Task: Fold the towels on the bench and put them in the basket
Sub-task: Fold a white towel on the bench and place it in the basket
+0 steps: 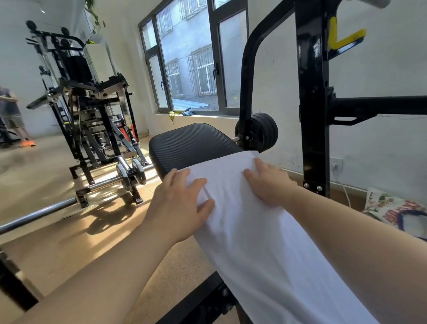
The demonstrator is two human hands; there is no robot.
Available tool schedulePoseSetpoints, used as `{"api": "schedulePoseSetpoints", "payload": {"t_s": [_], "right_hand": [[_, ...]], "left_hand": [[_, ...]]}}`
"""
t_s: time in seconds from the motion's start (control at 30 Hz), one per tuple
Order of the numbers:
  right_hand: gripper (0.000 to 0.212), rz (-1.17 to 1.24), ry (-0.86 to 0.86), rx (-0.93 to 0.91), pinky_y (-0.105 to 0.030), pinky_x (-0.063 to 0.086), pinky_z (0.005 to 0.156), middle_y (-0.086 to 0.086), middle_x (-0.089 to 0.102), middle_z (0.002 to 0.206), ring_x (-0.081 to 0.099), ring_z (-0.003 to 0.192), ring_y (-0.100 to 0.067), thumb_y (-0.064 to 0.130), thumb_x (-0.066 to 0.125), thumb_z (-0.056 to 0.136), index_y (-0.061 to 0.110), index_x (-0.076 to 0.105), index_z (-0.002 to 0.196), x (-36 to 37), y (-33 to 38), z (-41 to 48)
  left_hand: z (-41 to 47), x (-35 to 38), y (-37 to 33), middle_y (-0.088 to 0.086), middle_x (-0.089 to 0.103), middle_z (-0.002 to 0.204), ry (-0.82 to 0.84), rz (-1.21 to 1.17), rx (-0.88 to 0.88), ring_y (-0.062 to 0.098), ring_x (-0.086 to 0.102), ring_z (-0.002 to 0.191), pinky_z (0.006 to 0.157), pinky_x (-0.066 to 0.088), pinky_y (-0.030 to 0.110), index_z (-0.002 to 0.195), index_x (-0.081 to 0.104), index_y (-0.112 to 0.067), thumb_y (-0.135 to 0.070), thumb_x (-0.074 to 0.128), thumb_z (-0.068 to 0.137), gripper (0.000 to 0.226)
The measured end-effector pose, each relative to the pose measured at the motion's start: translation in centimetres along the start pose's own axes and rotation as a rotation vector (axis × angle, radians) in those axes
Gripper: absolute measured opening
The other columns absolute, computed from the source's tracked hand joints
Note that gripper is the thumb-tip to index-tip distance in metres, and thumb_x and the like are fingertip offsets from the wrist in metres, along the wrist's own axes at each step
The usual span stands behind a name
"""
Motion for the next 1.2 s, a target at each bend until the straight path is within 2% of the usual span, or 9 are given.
{"api": "schedulePoseSetpoints", "payload": {"t_s": [0.07,0.2,0.27,0.37,0.5,0.6,0.9,1.03,1.2], "right_hand": [[0.084,-0.006,0.008,0.055,-0.059,0.032,0.110,-0.008,0.040,0.155,0.038,0.138,-0.039,0.075,0.014,0.082,0.030,0.025,0.153,-0.5,-0.9,-0.4],[0.078,-0.023,0.006,0.099,-0.058,0.036,0.109,-0.009,0.040,0.154,0.037,0.138,-0.040,0.071,0.021,0.088,0.031,0.028,0.155,-1.3,-2.1,-2.4],[0.084,-0.041,0.003,0.069,-0.058,0.037,0.108,-0.010,0.042,0.153,0.040,0.136,-0.039,0.072,0.019,0.082,0.030,0.030,0.154,-2.0,-2.6,-3.9],[0.071,-0.074,-0.001,0.031,-0.059,0.038,0.109,-0.011,0.039,0.155,0.038,0.137,-0.042,0.066,0.029,0.095,0.029,0.029,0.155,-3.0,-3.6,-6.2],[0.066,-0.103,-0.020,-0.003,-0.058,0.041,0.105,-0.009,0.036,0.155,0.040,0.135,-0.041,0.063,0.034,0.095,0.033,0.030,0.154,-4.5,-5.1,-9.6],[0.064,-0.150,-0.001,0.012,-0.055,0.041,0.107,-0.011,0.034,0.156,0.038,0.138,-0.041,0.059,0.037,0.101,0.026,0.027,0.155,-5.3,-6.7,-12.2],[0.068,-0.179,0.057,0.082,-0.049,0.040,0.108,-0.010,0.031,0.158,0.037,0.138,-0.040,0.054,0.043,0.101,0.026,0.021,0.159,-5.7,-12.3,-20.0],[0.071,-0.175,0.120,0.129,-0.050,0.040,0.110,-0.011,0.028,0.160,0.036,0.140,-0.039,0.054,0.045,0.100,0.025,0.020,0.160,-5.0,-15.1,-23.0],[0.069,-0.108,0.187,0.225,-0.047,0.046,0.104,-0.013,0.032,0.156,0.043,0.134,-0.038,0.051,0.048,0.099,0.024,0.025,0.157,-4.0,-18.5,-26.5]], "left_hand": [[-0.4,-0.3,-0.8,0.008,0.019,0.164,0.022,0.002,-0.029,0.036,0.008,0.153,0.122,0.017,0.050,0.150,0.035,-0.037,-0.063,0.040,0.096,0.061],[-1.6,-0.8,-2.6,0.010,0.018,0.165,0.011,0.015,-0.009,0.036,0.009,0.153,0.122,0.013,0.049,0.152,0.033,-0.035,-0.062,0.041,0.097,0.062],[-2.4,-0.9,-3.7,0.010,0.019,0.165,0.017,0.011,0.015,0.035,0.011,0.153,0.122,0.015,0.048,0.151,0.033,-0.034,-0.059,0.042,0.097,0.061],[-3.4,-1.1,-5.2,0.010,0.021,0.164,0.021,-0.011,0.031,0.033,0.015,0.151,0.121,0.018,0.048,0.151,0.034,-0.033,-0.058,0.043,0.097,0.059],[-4.7,-1.5,-7.4,0.008,0.021,0.164,0.049,-0.049,0.046,0.031,0.017,0.151,0.122,0.020,0.048,0.152,0.032,-0.034,-0.057,0.042,0.098,0.060],[-6.1,-1.6,-9.1,0.008,0.023,0.163,0.060,-0.074,0.081,0.029,0.020,0.150,0.120,0.022,0.046,0.151,0.034,-0.032,-0.055,0.044,0.098,0.059],[-11.3,-0.3,-15.5,0.007,0.022,0.162,0.191,-0.148,0.201,0.027,0.023,0.148,0.117,0.027,0.041,0.153,0.031,-0.031,-0.051,0.042,0.099,0.059],[-13.6,0.4,-18.7,0.003,0.021,0.162,0.264,-0.187,0.296,0.025,0.024,0.147,0.118,0.026,0.041,0.153,0.030,-0.032,-0.048,0.040,0.100,0.056],[-17.1,1.8,-21.8,-0.002,0.027,0.157,0.313,-0.219,0.436,0.022,0.027,0.144,0.117,0.025,0.039,0.149,0.037,-0.035,-0.048,0.040,0.100,0.051]]}}
Point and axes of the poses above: each hand's wrist, its own z-axis towards the middle knuckle, its own x-axis out of the palm, y = z × x, the point moved 2 cm from there along z, towards the middle knuckle
